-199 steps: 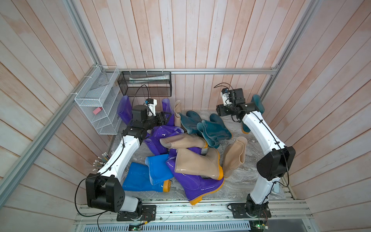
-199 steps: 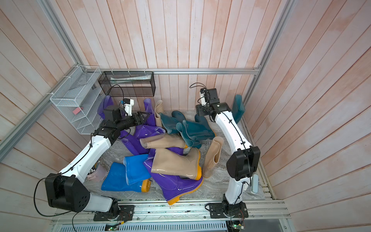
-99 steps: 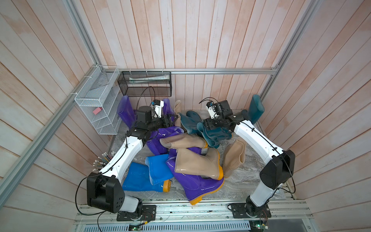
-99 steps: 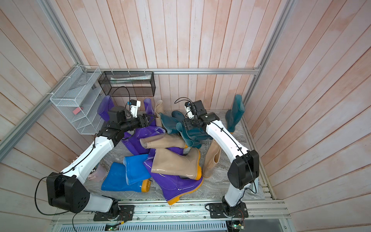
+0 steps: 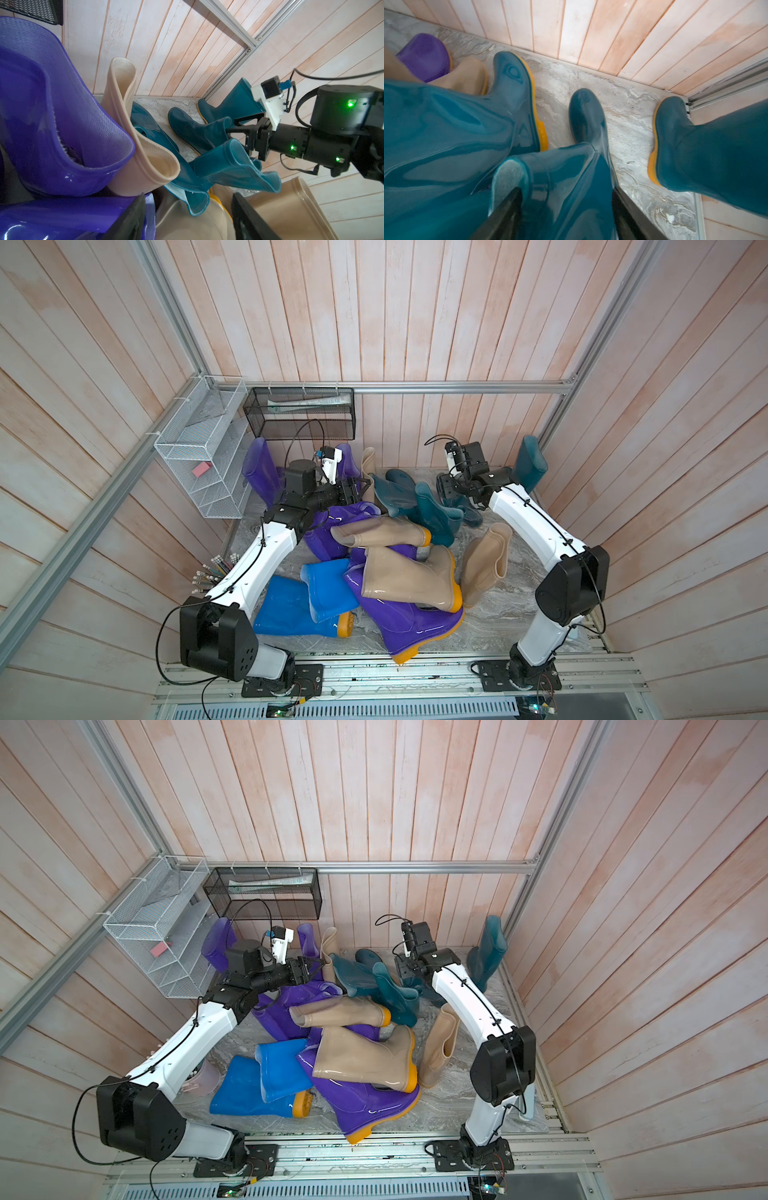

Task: Match and arrange rain boots in pairs
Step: Adjust the rain boot at the center of the board.

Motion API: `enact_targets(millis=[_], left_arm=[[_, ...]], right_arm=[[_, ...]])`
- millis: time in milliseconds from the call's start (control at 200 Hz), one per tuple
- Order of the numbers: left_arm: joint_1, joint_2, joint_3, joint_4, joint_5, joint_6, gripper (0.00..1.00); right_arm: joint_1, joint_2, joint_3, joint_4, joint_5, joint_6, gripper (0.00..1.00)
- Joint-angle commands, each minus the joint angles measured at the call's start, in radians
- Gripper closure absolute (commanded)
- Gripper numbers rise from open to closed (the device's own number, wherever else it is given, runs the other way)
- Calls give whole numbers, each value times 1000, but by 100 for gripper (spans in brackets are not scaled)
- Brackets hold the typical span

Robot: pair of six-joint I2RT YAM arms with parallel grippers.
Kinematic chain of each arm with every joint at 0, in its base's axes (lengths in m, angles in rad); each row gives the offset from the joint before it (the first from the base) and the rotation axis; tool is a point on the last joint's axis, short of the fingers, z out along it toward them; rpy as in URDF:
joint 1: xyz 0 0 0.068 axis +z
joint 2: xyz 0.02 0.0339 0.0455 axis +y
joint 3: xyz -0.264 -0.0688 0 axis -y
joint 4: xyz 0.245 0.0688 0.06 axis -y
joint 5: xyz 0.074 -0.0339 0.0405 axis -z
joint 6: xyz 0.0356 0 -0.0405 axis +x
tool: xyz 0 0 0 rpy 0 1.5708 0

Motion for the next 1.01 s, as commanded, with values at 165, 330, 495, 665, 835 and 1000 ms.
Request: enact_targets(millis=[165,330,495,665,835,1000], left_arm=[[-3,-14,3,-10,-14,24,32],[-3,-9,5,-16,-17,29,32],[-4,-6,6,-15,-11,27,32],[-6,-7,2,1,22,10,32],[-33,-6,-6,40,110,-4,31],[-75,-5,-7,42,127,7,31]], right_arm=[[-172,94,173,-39,-77,-5,30],[-200,118,280,-77,-174,-5,30],[-203,77,304,-88,-213,-10,25],[-207,-41,211,-35,-206,-55,13],[-217,-181,-10,30,-156,-102,5],[-263,-243,-139,64,-215,-106,2]])
